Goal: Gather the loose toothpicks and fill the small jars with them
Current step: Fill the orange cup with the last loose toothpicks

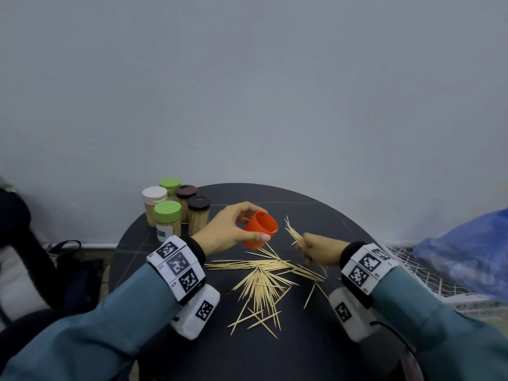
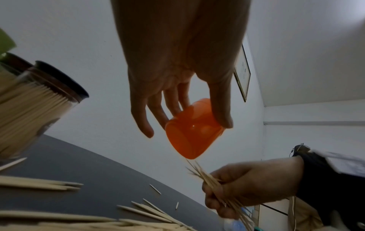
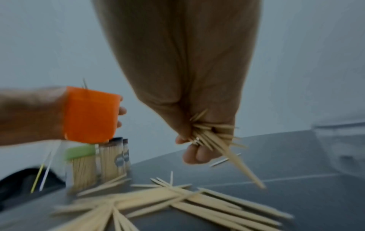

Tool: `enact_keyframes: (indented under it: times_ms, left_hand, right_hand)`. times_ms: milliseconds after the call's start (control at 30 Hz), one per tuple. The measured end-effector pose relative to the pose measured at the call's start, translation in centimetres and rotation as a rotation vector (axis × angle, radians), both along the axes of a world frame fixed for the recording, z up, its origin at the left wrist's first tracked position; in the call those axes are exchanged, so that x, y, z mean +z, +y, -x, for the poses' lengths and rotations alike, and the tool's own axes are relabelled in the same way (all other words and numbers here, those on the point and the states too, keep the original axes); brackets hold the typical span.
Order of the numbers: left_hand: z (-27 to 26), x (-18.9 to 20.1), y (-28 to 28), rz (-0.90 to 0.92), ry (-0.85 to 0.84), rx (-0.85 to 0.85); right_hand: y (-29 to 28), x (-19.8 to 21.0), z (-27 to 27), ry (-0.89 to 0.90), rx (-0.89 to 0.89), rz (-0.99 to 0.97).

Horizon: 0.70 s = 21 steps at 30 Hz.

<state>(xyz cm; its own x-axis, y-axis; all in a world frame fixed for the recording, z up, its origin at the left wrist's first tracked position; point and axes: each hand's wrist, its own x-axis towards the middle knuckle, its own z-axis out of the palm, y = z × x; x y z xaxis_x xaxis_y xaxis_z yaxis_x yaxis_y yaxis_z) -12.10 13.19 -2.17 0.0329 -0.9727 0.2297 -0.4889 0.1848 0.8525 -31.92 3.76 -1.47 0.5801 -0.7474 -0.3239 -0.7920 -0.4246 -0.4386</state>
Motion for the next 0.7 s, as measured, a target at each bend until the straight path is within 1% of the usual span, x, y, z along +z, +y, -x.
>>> enact_keyframes:
  times_ms: [67,133,267,400,433,500,633,700]
  left_hand:
    - [-0.1,-0.1,-0.1,-0.006,0.011,0.007]
    - [-0.1,-0.2,-0.2,-0.018,0.015,0.014]
    - [-0.1,-0.5,-0.4,-0.040,0.032,0.023]
    - [-0.1,-0.5,-0.6,-0.053,0.062,0.023]
    - [-0.1,-0.5,-0.6,-0.053,0.070,0.021]
    - [-0.1,-0.5,-0.5,-0.044,0.098,0.022]
    - [-0.1,-0.4,-0.4,-0.012,0.162,0.038]
    - [-0.1,-0.4,-0.4,-0.004,0.192,0.034]
  right_hand:
    - [-0.2,0.3,-0.4,-0.210,-0.049,-0.090]
    - [-0.3,0.6,-1.0,-0.424,-0.061,-0.101]
    - [0.3,2.0,-3.0,-0.926,-0.075,-0.163]
    - [1.1,3.5,-5.3,-1.302,-0.064,-0.239]
    - [1.4,3.7,-5.8,-1.353,-0.062,-0.246]
    - [2.0,3.8,-6.4,-1.377,-0.038,-0.220]
    - [3.1,2.1,-6.5,-1.276,0.021,-0.119]
    - [3.6,1.4,-6.3,-1.274,0.049,-0.147]
